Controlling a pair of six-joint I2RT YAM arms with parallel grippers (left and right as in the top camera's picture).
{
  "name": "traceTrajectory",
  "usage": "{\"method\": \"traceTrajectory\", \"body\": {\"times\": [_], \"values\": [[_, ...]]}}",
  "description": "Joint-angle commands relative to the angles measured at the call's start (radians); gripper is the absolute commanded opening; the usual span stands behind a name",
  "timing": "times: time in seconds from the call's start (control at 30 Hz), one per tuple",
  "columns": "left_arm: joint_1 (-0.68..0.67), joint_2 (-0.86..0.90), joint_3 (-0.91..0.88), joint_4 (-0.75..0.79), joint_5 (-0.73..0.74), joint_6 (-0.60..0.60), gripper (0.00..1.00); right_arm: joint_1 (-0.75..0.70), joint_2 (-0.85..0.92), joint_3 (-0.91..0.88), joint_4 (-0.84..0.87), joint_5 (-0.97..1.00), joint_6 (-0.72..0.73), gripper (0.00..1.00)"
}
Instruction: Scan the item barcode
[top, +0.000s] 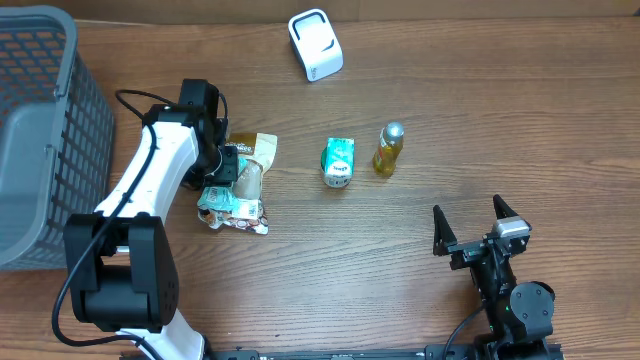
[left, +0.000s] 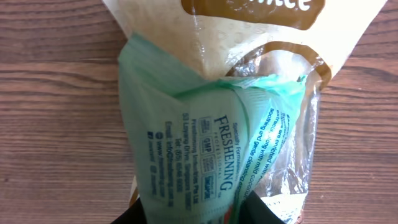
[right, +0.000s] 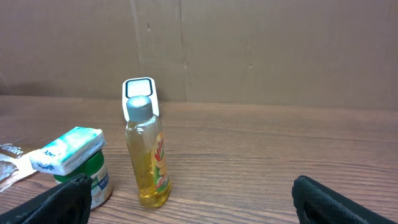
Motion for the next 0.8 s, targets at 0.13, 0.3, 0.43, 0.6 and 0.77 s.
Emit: {"method": "traceTrajectory", "body": {"times": [0.13, 0.3, 0.43, 0.6, 0.77], "values": [[0.039, -0.014, 0.001, 0.037, 0.354, 0.102, 0.22, -0.005, -0.008, -0.011, 0.006, 0.008, -0.005, 1.0], [0.015, -0.013, 0.001, 0.042, 0.426, 0.074, 0.21, -0.005, -0.008, -0.011, 0.006, 0.008, -0.005, 1.0], [-0.046, -0.013, -0.002, 0.06, 0.353, -0.065, 0.22, -0.005, -0.008, -0.011, 0.006, 0.008, -0.005, 1.0], [-0.151, -0.013, -0.048, 0.154, 0.304, -0.206, 0.27, -0.005, -0.008, -0.011, 0.006, 0.008, -0.005, 1.0], [-0.204, -0.013, -0.078, 0.194, 0.249, -0.259, 0.33, -0.005, -0.008, -0.011, 0.006, 0.008, -0.005, 1.0]]}}
